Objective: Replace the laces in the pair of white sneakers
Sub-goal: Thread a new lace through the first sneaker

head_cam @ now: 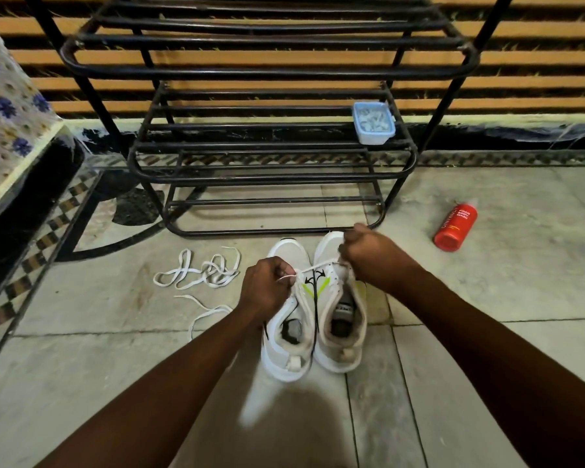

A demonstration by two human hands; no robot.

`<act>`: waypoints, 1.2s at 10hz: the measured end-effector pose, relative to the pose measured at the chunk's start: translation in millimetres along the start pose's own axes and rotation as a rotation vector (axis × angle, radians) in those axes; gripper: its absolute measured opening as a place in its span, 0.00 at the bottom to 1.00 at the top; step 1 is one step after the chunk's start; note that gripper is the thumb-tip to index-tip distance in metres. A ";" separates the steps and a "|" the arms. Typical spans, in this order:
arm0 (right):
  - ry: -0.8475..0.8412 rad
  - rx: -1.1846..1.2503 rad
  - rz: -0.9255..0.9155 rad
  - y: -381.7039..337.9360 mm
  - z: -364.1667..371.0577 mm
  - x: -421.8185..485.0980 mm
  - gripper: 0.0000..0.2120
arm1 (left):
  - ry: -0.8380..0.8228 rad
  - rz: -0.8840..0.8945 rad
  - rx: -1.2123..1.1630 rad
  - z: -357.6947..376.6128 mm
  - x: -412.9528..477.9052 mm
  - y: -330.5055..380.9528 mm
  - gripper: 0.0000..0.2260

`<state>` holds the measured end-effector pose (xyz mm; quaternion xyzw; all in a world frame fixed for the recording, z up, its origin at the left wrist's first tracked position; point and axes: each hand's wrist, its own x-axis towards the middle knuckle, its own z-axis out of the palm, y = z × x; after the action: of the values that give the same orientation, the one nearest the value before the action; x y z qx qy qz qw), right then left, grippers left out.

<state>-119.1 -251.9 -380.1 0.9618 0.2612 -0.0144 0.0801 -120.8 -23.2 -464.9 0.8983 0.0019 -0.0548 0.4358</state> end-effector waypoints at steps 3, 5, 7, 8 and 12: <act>1.024 2.069 0.929 -15.9 -23.2 -2.6 0.13 | -0.014 0.002 -0.041 1.0 2.3 -3.3 0.06; 0.362 0.638 0.300 4.1 -4.6 -20.3 0.04 | -0.024 -0.003 -0.056 0.8 3.7 -5.2 0.05; 0.179 -0.055 0.295 43.7 9.8 -46.4 0.06 | -0.023 -0.003 -0.027 2.1 5.3 -5.6 0.06; 0.121 -0.070 0.722 57.0 13.9 -60.8 0.09 | -0.027 0.008 -0.021 1.2 4.6 -6.2 0.05; 0.115 0.235 0.325 -38.9 27.9 8.9 0.15 | -0.043 -0.013 -0.040 -0.5 4.7 -5.0 0.05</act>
<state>-130.6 -218.9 -413.9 0.9933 0.1033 0.0234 -0.0463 -116.3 -19.9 -469.0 0.8880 -0.0003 -0.0771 0.4534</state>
